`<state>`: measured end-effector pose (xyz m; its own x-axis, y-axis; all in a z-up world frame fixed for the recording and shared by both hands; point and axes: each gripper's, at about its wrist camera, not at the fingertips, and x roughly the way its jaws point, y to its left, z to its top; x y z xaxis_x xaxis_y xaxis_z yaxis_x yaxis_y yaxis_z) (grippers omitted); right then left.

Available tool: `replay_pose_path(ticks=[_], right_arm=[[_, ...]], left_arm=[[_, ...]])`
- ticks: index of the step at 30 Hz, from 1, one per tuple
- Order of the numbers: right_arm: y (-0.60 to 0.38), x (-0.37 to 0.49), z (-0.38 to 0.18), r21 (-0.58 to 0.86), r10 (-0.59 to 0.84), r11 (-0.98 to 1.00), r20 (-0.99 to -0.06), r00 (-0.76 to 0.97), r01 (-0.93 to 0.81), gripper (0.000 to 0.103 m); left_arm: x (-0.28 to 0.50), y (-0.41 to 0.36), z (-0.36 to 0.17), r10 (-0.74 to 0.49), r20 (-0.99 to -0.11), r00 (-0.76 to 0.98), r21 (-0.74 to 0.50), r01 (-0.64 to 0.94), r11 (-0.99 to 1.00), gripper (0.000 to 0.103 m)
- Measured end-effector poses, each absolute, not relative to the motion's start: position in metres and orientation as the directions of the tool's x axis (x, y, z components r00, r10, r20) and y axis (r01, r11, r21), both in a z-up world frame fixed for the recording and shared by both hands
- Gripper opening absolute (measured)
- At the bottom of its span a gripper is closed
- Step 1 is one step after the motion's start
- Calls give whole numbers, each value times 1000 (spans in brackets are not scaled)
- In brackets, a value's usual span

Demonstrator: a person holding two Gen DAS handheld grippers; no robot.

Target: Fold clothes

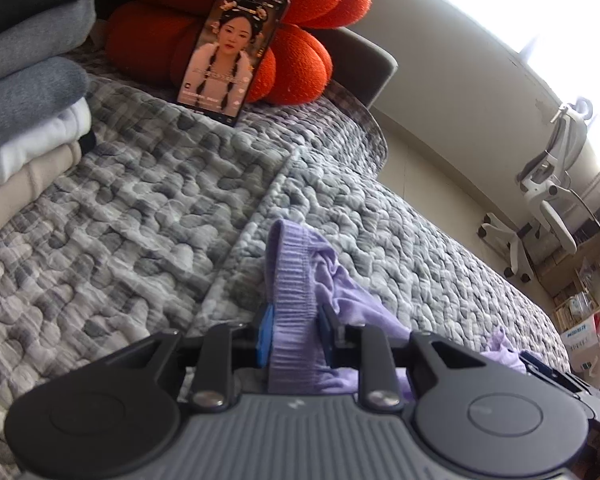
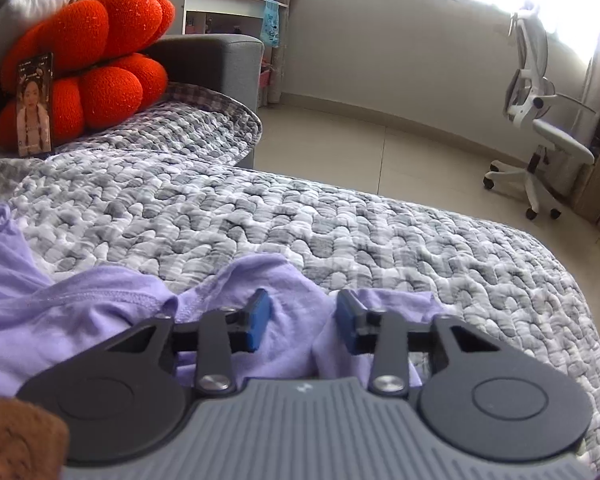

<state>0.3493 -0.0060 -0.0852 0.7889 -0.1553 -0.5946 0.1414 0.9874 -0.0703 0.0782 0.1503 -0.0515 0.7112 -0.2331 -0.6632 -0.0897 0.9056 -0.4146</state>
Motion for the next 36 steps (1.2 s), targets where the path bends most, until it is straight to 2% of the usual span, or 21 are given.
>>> replay_pose_path(ticks=[1, 5, 14, 27, 36], right_arm=[[-4, 349, -86, -84, -162, 987, -592, 789, 140, 10], [6, 349, -86, -110, -179, 984, -583, 793, 141, 2], [0, 344, -66, -15, -161, 983, -552, 818, 184, 0], [-25, 319, -27, 0, -202, 975, -393, 897, 220, 0], [-39, 320, -19, 49, -227, 965, -347, 910, 259, 0]], left_arm=[[78, 151, -51, -235, -663, 711, -417, -90, 905, 24], [77, 153, -50, -249, -659, 709, -434, -90, 896, 23], [61, 160, -31, -229, -620, 751, -446, -96, 890, 22], [52, 169, 6, -125, -518, 846, -400, -111, 910, 22], [74, 177, -1, -101, -519, 849, -419, -150, 896, 22]])
